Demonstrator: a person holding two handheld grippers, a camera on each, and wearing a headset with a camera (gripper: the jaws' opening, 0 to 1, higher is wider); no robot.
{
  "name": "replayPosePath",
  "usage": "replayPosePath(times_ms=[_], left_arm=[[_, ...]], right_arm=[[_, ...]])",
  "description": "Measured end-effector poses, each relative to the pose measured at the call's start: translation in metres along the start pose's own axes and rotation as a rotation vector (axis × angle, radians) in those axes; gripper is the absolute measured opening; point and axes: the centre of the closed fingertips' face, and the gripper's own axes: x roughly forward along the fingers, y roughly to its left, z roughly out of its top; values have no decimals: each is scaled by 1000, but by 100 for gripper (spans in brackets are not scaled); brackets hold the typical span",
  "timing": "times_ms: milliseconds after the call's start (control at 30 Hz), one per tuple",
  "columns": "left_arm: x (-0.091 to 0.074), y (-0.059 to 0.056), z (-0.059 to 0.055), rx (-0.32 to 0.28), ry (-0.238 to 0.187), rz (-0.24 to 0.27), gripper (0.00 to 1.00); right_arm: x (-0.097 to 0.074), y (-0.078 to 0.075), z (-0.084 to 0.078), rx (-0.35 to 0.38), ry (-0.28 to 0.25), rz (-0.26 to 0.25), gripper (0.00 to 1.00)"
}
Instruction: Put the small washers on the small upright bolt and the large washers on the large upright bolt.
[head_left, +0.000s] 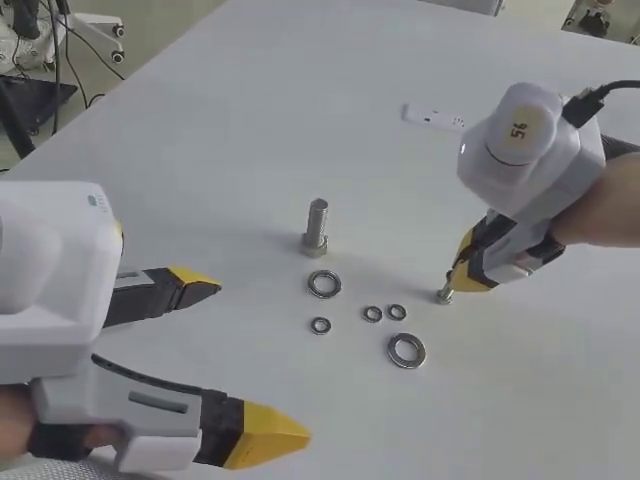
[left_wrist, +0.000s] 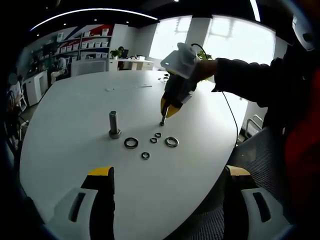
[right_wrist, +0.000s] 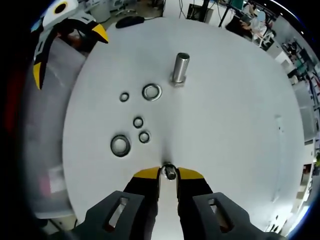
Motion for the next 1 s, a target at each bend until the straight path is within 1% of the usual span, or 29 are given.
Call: replayPosePath(times_ms=[467,800,1000], left_arm=[[2,3,3,-3,4,2,90],[3,4,3,-6,3,3,90],[3,5,3,-6,3,5,90]], right_arm=[[17,-2,-2,-1,8,19,14],[19,-4,-5,1,14,20,14],[18,-9,-8,12,14,11,14]])
